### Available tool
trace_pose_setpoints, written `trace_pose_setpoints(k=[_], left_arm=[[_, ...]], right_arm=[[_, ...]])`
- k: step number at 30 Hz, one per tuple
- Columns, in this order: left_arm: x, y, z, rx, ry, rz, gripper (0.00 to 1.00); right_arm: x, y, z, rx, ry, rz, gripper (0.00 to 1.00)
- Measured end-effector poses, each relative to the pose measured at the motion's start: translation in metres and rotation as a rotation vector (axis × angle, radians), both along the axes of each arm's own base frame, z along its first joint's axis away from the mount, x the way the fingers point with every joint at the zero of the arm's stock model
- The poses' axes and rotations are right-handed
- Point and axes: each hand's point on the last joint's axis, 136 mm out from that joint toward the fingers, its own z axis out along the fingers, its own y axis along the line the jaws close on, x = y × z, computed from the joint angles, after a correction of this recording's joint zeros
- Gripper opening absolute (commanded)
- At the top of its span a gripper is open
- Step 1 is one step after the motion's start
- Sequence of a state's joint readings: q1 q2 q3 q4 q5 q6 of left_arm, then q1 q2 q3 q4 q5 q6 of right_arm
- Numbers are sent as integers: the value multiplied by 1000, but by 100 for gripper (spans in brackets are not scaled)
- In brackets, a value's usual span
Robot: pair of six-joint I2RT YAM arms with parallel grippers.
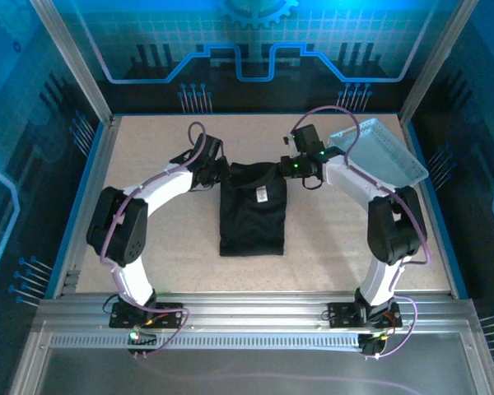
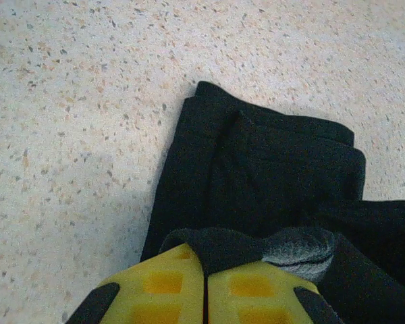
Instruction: Fold the inside-out t-shirt
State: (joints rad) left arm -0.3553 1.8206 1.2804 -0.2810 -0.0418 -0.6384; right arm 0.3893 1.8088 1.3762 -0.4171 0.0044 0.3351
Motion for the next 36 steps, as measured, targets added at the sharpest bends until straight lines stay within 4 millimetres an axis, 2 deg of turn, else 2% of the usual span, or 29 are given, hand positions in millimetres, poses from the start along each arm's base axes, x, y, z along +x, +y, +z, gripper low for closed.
trace_pose_setpoints(k=[2, 4, 5, 7, 9, 11, 13, 15, 18, 21, 24, 28, 34, 36], left_arm=[[13, 0, -10, -25, 26, 13, 24], [22, 1, -24, -44, 59, 23, 27], [25, 3, -32, -53, 79, 31, 30], [27, 10, -50, -60, 127, 50, 47], [27, 22, -63, -63, 170, 84, 52], [25, 35, -67, -59, 197, 116, 60], [25, 47, -63, -44, 197, 128, 61], [24, 49, -52, -30, 172, 109, 64], [16, 37, -24, -10, 110, 42, 65], [-4, 12, 3, -1, 43, -55, 64], [-21, -15, 11, 15, 16, -150, 60], [-28, -31, -4, 59, 35, -219, 59], [-22, -25, -44, 163, 104, -240, 58], [-20, -23, -52, 188, 112, -245, 56]], right_arm=[[10, -2, -9, -14, 10, -14, 1], [18, -3, -19, -26, 24, -24, 9], [21, -4, -24, -30, 32, -30, 15], [28, -7, -35, -42, 51, -45, 37], [34, -11, -40, -64, 58, -53, 40], [39, -16, -40, -82, 60, -62, 43], [44, -20, -34, -97, 46, -68, 43], [46, -21, -30, -101, 35, -62, 44], [40, -21, -25, -102, 28, -43, 46], [28, -20, -19, -86, 25, -18, 46], [27, -17, -10, -72, 6, -4, 46], [28, -16, -10, -68, -1, 0, 46], [27, -13, -9, -57, 2, 8, 48], [28, -13, -10, -56, 2, 9, 48]])
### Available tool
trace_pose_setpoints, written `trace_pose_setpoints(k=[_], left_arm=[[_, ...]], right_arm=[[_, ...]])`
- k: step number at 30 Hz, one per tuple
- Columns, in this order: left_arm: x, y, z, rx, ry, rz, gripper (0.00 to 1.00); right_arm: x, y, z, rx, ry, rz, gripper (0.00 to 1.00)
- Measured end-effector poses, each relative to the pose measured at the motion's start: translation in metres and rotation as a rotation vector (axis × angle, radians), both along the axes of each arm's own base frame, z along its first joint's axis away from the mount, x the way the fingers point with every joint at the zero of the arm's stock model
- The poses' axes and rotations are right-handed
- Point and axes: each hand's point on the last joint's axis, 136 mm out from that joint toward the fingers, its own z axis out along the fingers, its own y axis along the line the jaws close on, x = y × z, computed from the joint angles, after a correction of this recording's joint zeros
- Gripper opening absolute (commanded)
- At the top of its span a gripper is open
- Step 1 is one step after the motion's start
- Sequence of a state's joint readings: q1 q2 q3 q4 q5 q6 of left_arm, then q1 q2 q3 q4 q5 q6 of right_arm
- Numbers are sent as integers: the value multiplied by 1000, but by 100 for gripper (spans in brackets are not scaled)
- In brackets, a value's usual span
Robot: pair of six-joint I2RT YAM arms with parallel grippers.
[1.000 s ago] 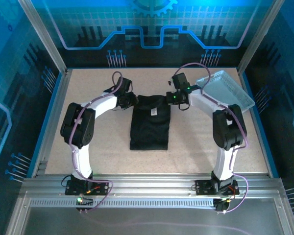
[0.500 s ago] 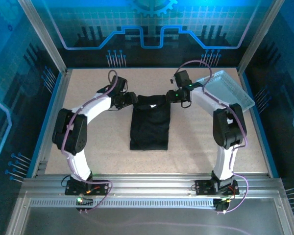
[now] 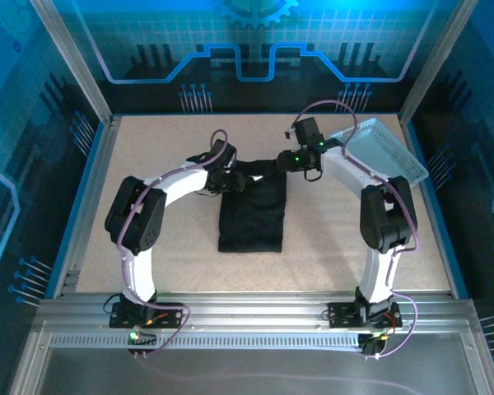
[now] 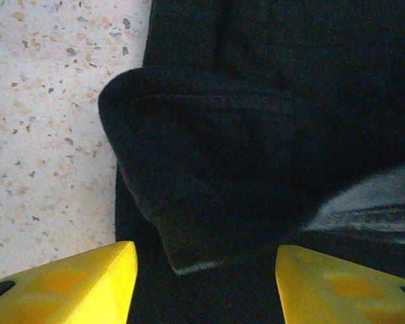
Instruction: Fold the inside-out t-shirt
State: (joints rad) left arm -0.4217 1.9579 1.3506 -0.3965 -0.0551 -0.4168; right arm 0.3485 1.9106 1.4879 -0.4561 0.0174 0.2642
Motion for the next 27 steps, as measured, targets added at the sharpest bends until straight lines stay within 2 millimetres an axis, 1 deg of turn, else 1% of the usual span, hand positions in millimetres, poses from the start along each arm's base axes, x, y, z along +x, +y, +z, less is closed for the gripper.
trace_pose_setpoints(k=[3, 5, 7, 9, 11, 13, 15, 17, 18, 21, 23, 27], left_arm=[[5, 3, -3, 30, -10, 0, 48], [10, 5, 1, 48, -31, 3, 43], [20, 6, 10, 63, -65, 10, 34], [33, 4, 20, 71, -103, 13, 27], [46, 0, 29, 73, -139, 10, 24], [56, -3, 31, 71, -156, 9, 21], [66, -7, 29, 69, -160, 9, 21], [73, -10, 22, 73, -154, 8, 28], [74, -10, 17, 78, -147, 5, 30], [73, -6, 2, 100, -111, -2, 35], [71, -2, -4, 109, -92, 0, 37], [72, 4, -5, 112, -86, 10, 43]], right_arm=[[4, 2, 0, 5, 0, 3, 48], [7, 4, -1, 7, 2, 5, 48], [11, 6, -3, 7, 4, 6, 47], [14, 7, -5, 7, 5, 6, 47], [17, 8, -8, 4, 8, 9, 47], [18, 10, -10, 6, 17, 15, 47], [19, 11, -13, 5, 20, 19, 49], [18, 13, -15, 5, 25, 24, 54], [17, 14, -15, 4, 27, 31, 55], [17, 15, -15, 7, 28, 34, 56], [17, 15, -18, 4, 34, 34, 55], [25, 17, -29, -2, 51, 35, 44]])
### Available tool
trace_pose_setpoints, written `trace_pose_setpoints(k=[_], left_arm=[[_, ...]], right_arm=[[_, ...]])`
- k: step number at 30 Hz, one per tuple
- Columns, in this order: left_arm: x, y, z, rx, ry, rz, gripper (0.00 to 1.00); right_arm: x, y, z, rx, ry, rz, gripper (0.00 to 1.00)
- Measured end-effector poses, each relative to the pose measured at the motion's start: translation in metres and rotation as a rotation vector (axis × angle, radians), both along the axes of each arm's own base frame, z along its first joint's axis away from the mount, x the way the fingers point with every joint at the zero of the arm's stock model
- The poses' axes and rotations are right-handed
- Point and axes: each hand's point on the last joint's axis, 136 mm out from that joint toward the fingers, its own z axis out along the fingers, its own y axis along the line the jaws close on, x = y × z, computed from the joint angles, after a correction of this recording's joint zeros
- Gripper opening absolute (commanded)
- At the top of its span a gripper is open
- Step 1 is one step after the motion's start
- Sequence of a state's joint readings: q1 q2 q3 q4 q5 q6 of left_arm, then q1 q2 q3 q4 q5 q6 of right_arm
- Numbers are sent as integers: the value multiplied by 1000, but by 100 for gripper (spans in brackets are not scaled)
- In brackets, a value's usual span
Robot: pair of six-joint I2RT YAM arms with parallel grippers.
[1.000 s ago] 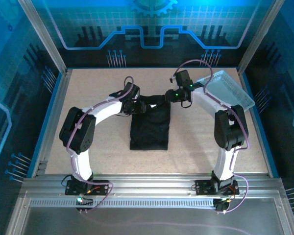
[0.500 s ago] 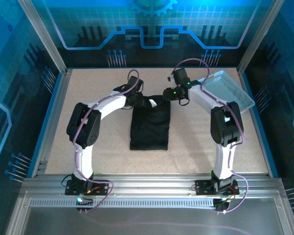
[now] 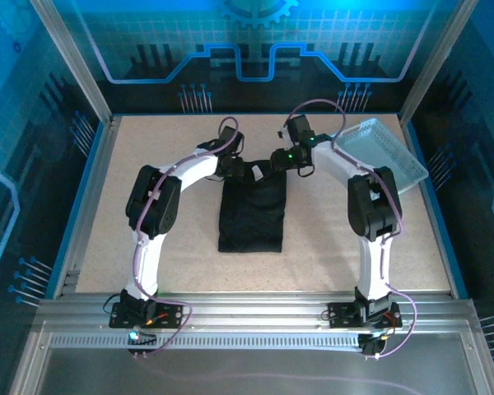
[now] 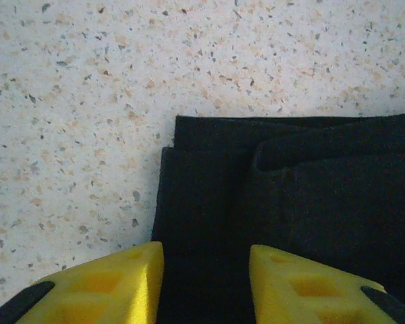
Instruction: Fold the inside-out t-shirt
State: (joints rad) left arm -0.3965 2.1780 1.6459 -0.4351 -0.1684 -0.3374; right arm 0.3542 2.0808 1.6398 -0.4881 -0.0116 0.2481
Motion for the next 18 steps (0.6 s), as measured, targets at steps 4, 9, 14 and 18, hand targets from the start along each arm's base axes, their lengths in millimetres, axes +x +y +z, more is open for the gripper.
trace_pose_setpoints(k=[4, 9, 14, 18], left_arm=[[-3, 4, -5, -1, 15, 4, 43], [-8, 2, -8, -25, 25, 4, 58], [-31, 5, -2, -58, 46, -4, 60], [-38, 4, 17, -92, 18, -15, 59]], right_arm=[[3, 1, -16, -9, 29, -2, 32], [1, 0, -20, -14, 45, -5, 32], [0, 0, -21, -18, 47, -6, 31], [0, 0, -21, -18, 47, -6, 28]])
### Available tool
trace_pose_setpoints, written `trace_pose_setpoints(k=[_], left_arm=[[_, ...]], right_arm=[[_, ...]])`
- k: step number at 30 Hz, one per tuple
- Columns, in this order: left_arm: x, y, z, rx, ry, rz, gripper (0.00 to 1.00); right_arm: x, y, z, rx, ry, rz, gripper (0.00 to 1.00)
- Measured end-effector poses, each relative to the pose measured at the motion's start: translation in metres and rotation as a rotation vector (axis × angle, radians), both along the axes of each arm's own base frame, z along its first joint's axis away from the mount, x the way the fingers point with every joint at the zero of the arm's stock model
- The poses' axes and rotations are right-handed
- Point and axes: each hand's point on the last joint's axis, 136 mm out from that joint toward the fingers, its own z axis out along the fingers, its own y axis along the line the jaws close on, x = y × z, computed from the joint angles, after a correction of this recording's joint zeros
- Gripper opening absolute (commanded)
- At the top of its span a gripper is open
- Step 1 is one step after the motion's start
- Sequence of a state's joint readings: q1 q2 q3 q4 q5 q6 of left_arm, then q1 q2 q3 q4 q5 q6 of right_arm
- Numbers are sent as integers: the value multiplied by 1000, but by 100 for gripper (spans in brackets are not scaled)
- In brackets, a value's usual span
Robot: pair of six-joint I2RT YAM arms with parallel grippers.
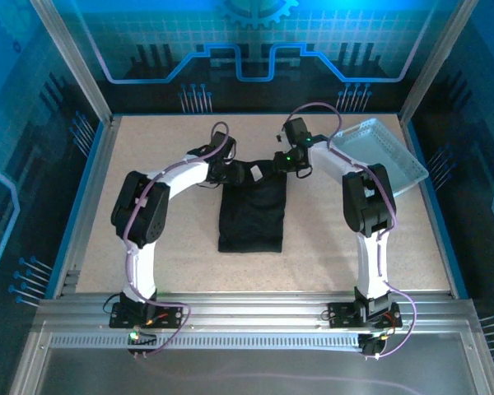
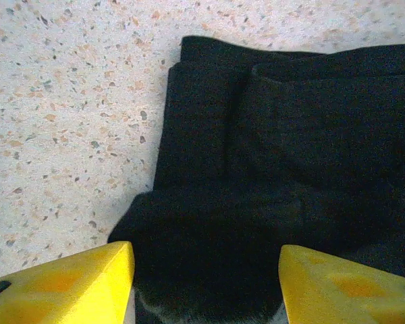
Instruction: Fold the inside-out t-shirt
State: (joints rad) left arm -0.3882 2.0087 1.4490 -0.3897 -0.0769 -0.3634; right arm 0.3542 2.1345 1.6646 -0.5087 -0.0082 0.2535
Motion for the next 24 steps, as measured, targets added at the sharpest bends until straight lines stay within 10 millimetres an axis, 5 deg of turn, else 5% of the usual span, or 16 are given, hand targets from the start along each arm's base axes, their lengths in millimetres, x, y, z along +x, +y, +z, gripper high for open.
trace_pose_setpoints(k=[4, 9, 21, 24], left_arm=[[1, -2, 10, -14, -28, -8, 60], [-6, -1, 0, -1, -7, -13, 55], [9, -8, -16, 12, 4, -30, 0], [14, -10, -11, 4, -9, -25, 0]], right_arm=[[0, 0, 0, 0, 0, 0, 28], [0, 0, 0, 0, 0, 1, 27], [0, -1, 0, -3, 0, -5, 9], [1, -2, 0, -9, -2, -11, 3]])
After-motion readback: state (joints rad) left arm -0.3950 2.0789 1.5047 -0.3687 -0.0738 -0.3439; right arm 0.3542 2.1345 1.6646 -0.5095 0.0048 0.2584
